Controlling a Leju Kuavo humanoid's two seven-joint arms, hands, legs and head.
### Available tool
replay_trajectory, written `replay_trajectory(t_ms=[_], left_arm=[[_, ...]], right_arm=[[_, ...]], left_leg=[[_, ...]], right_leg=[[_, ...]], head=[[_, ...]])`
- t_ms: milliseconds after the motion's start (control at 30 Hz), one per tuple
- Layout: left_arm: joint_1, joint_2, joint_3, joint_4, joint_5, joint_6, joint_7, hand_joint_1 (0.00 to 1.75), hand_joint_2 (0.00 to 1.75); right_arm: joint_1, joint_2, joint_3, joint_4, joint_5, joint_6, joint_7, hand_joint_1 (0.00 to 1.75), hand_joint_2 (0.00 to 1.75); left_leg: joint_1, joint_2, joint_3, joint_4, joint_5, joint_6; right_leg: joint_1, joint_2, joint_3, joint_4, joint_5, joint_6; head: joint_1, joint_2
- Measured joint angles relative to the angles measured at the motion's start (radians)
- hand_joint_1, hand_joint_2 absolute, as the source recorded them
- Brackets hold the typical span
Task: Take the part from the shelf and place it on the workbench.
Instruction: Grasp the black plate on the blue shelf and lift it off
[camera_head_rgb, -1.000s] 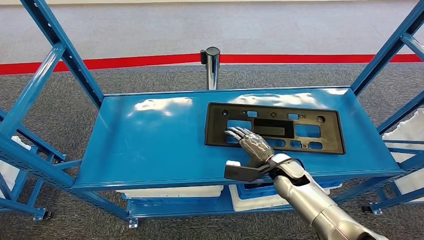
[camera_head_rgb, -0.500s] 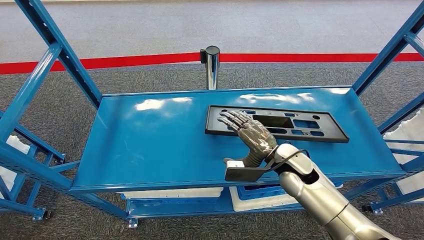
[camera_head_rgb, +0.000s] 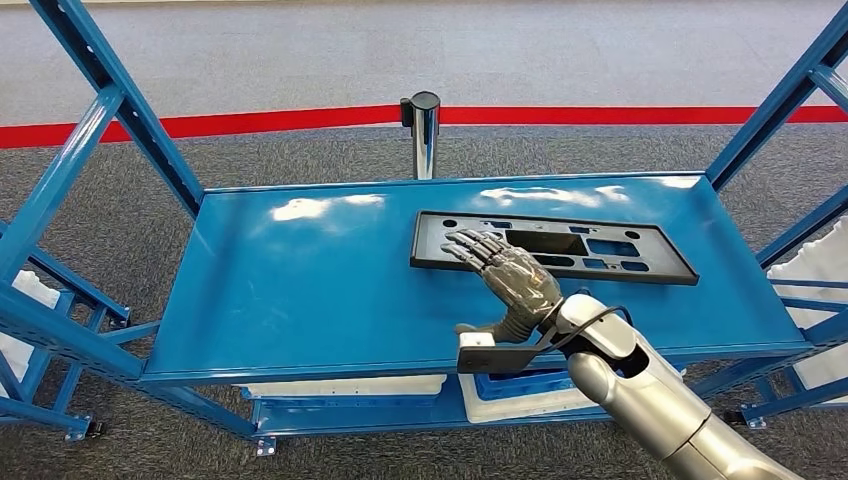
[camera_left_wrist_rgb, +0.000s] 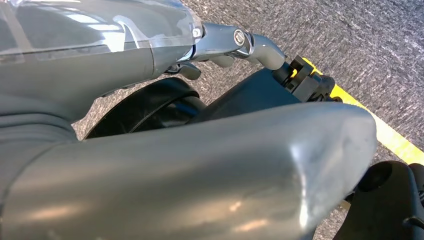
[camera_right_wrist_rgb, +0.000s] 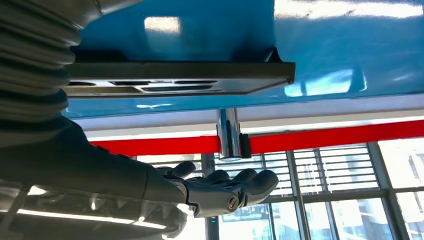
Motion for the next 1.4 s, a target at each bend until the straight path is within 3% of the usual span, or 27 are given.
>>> replay_trajectory(t_ms=[667, 1400], left_arm=[[0.000, 0.000, 0.000, 0.000, -0.007, 0.004, 0.006, 0.00, 0.00], [0.004, 0.000, 0.000, 0.000, -0.010, 0.008, 0.010, 0.00, 0.00]], right_arm=[[0.028, -0.005, -0.064, 0.085, 0.012, -0.052, 0.009, 0.00, 1.75], [0.084, -0.049, -0.185, 0.149, 0.176, -0.160, 0.061, 0.00, 1.75]], left_leg=[[0.000, 0.000, 0.000, 0.000, -0.001, 0.000], [0.000, 0.000, 0.000, 0.000, -0.001, 0.000]], right_leg=[[0.000, 0.000, 0.000, 0.000, -0.001, 0.000], [0.000, 0.000, 0.000, 0.000, -0.001, 0.000]], head=[[0.000, 0.000], [0.000, 0.000]])
